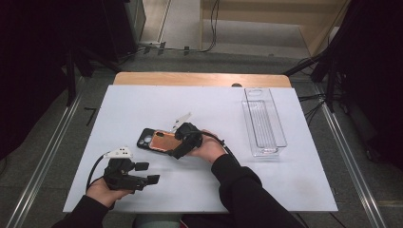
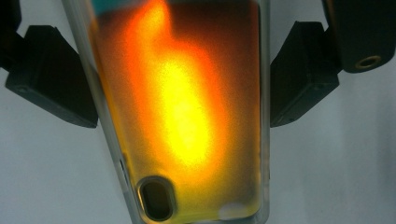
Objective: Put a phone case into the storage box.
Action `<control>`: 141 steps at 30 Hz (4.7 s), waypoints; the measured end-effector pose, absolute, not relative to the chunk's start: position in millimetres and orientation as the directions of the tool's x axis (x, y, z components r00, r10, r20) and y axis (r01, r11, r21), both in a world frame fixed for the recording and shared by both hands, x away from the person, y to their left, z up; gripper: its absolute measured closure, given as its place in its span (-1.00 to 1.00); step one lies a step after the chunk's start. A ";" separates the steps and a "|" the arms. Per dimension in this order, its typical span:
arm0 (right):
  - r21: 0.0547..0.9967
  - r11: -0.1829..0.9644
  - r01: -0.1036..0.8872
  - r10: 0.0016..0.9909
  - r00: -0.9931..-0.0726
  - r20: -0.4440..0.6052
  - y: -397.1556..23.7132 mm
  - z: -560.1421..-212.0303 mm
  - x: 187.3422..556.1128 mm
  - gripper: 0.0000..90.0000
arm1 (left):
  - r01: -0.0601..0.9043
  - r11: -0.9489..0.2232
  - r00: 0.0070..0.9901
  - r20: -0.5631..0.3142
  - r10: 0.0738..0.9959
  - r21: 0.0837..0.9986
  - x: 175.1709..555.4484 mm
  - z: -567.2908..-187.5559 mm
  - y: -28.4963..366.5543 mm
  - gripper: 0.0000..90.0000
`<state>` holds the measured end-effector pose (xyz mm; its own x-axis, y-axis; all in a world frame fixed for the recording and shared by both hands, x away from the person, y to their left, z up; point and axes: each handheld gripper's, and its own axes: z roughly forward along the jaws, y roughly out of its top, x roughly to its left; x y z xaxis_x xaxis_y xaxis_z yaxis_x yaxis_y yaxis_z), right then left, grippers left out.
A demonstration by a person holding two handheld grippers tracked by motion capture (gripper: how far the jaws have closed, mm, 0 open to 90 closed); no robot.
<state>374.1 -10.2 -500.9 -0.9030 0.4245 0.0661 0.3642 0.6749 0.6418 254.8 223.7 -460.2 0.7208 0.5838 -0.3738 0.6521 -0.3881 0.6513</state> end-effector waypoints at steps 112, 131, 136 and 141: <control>0.783 -0.047 0.620 0.737 -0.508 0.446 -96.4 -475.7 281.4 -0.67 | 0.778 -0.145 0.503 -0.468 0.727 0.611 347.3 -414.9 125.0 -0.29; 0.808 -0.134 0.574 0.692 -0.529 0.492 -83.0 -476.1 277.4 -0.67 | 0.818 -0.008 0.440 -0.617 0.653 0.574 347.5 -413.3 125.5 0.86; 0.822 -0.117 0.557 0.695 -0.545 0.469 -81.8 -476.1 277.8 -0.67 | 0.823 0.014 0.429 -0.637 0.640 0.568 346.9 -412.0 126.8 0.91; 0.844 -0.082 0.530 0.698 -0.574 0.429 -83.0 -471.6 280.3 -0.73 | 0.829 0.038 0.418 -0.663 0.621 0.559 347.5 -411.1 131.6 0.91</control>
